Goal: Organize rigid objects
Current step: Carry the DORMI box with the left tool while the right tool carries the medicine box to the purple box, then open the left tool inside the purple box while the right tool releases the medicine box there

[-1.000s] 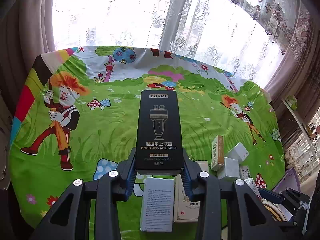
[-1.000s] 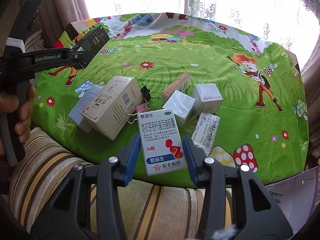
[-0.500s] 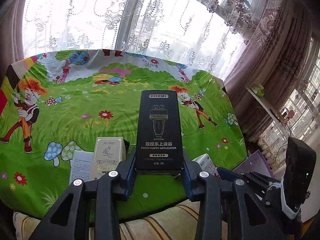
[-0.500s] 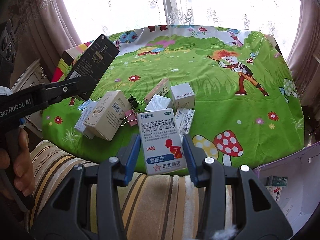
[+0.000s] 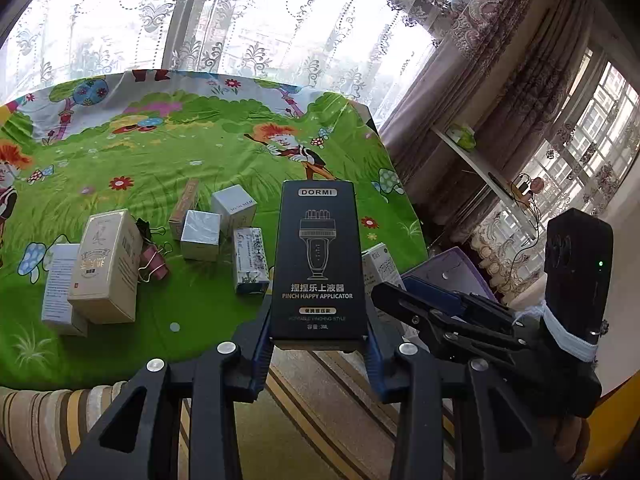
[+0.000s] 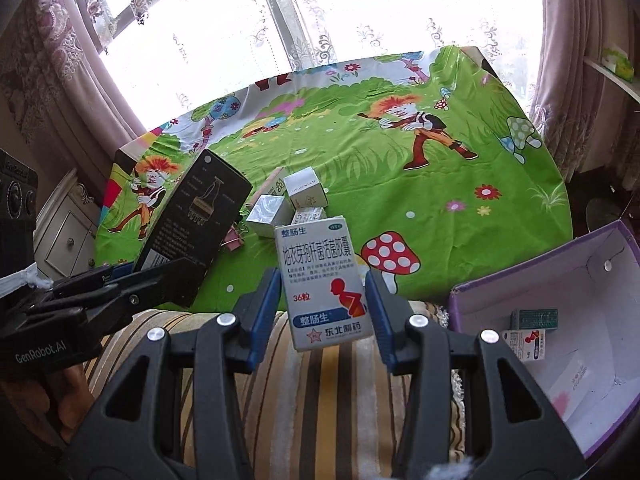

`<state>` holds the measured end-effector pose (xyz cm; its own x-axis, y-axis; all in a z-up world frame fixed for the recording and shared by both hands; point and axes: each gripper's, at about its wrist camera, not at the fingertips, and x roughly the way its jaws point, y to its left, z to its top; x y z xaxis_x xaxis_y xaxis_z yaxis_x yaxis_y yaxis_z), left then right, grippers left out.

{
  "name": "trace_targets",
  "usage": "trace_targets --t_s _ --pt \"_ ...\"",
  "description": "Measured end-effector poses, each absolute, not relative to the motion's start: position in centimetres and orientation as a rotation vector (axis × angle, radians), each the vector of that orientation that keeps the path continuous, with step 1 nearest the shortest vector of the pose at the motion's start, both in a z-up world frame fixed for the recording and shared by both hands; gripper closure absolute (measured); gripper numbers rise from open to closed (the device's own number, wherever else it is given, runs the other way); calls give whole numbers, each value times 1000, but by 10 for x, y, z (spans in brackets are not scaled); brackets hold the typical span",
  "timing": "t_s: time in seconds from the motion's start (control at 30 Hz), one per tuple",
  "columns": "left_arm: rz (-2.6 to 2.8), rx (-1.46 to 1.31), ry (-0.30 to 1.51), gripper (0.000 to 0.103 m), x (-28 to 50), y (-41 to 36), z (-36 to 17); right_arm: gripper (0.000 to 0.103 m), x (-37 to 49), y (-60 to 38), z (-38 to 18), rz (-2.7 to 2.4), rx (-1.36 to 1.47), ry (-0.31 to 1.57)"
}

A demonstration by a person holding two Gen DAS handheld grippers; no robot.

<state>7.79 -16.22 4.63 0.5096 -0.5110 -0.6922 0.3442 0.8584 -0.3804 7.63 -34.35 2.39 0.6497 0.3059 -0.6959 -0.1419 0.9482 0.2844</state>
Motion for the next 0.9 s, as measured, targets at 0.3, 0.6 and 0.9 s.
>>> trace_targets --t_s 0.3,0.6,0.9 --pt "-628 -201 948 63 60 -202 41 55 56 -390 21 182 267 817" --pt "-731 -130 981 63 43 -244 37 55 35 -438 15 65 308 811" --pt "-822 -53 971 63 30 -278 38 55 21 -480 16 -84 326 786"
